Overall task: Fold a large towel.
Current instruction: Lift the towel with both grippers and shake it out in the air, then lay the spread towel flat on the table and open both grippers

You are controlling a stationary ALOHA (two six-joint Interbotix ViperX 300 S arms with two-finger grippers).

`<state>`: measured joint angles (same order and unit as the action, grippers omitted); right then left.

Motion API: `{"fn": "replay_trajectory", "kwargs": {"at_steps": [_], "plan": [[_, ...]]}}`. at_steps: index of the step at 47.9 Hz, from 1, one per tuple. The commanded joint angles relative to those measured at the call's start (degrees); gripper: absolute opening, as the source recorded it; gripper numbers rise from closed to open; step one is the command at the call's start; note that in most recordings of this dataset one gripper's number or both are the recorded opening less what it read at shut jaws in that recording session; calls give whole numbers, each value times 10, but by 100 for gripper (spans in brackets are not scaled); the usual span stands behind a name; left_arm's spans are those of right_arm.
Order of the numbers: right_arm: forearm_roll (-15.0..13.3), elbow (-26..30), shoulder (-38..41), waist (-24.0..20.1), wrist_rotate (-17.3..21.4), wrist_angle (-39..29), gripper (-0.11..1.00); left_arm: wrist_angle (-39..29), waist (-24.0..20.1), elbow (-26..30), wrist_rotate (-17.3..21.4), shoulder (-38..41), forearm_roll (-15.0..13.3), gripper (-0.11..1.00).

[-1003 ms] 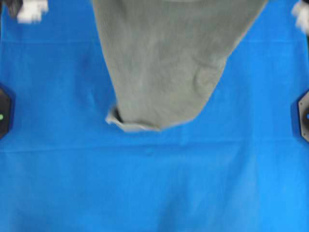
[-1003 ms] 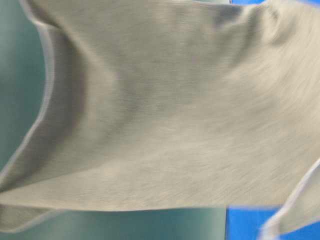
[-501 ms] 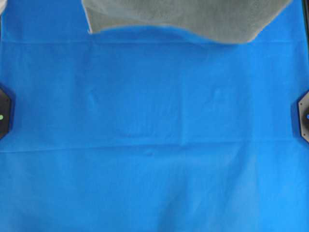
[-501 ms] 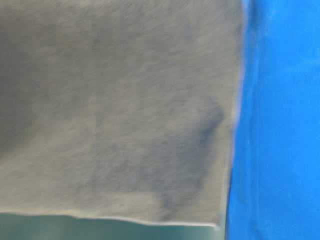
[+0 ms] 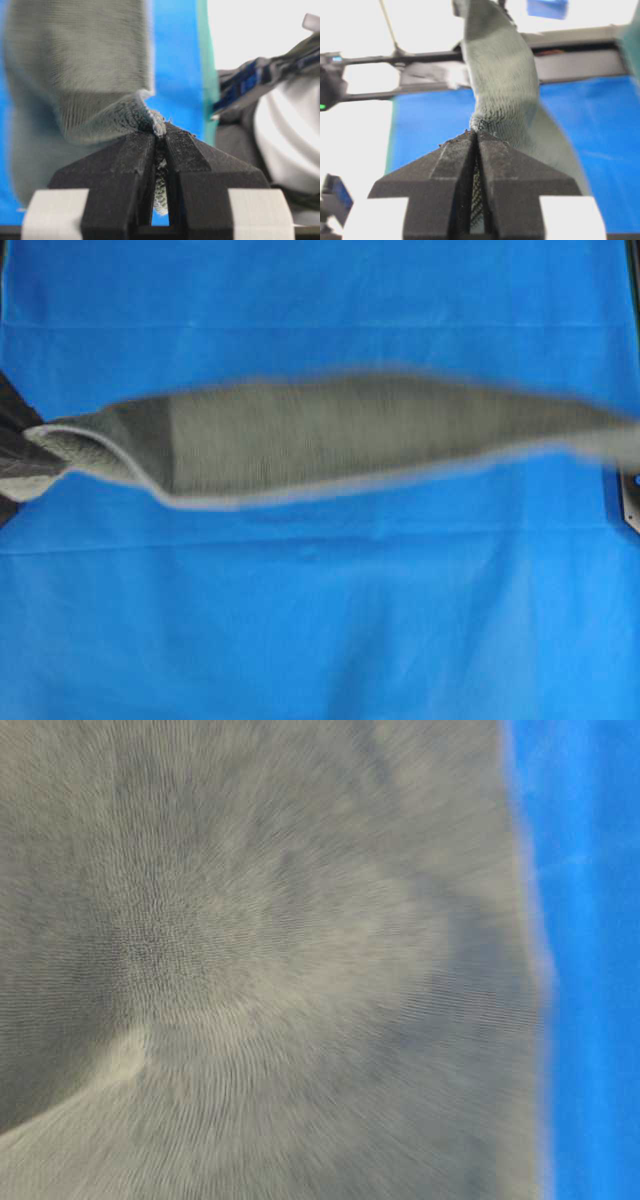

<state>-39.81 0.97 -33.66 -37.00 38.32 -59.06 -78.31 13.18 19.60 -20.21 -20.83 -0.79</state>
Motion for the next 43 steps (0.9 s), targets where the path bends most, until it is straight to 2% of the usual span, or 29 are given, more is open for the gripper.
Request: {"fn": "replay_trajectory", "kwargs": {"at_steps": [1, 8, 12, 15, 23, 28, 35, 40, 43], "plan": [[-1, 18, 5, -5, 2, 7, 2, -4, 4, 27, -14, 4, 3, 1], [-8, 18, 1, -5, 3, -1, 2, -18, 3, 50, -14, 15, 5, 1], [-28, 17, -8, -5, 6, -18, 2, -27, -8, 52, -12, 16, 6, 1], [-53, 11, -14, 0, 24, -47, 2, -37, -26, 46, -12, 15, 6, 1], [-141, -31, -25, 29, 100, -176, 2, -72, -123, -25, -12, 6, 6, 1], [-178, -71, -28, 47, 132, -250, 2, -76, -195, -94, -3, 0, 6, 1], [-193, -140, -33, 83, 165, -287, 2, -61, -282, -187, 46, -9, 6, 1], [-200, -188, -34, 127, 187, -276, 2, -7, -332, -246, 102, -12, 7, 1], [-205, -224, -33, 170, 193, -260, 2, 33, -354, -272, 137, -13, 6, 1]]}}
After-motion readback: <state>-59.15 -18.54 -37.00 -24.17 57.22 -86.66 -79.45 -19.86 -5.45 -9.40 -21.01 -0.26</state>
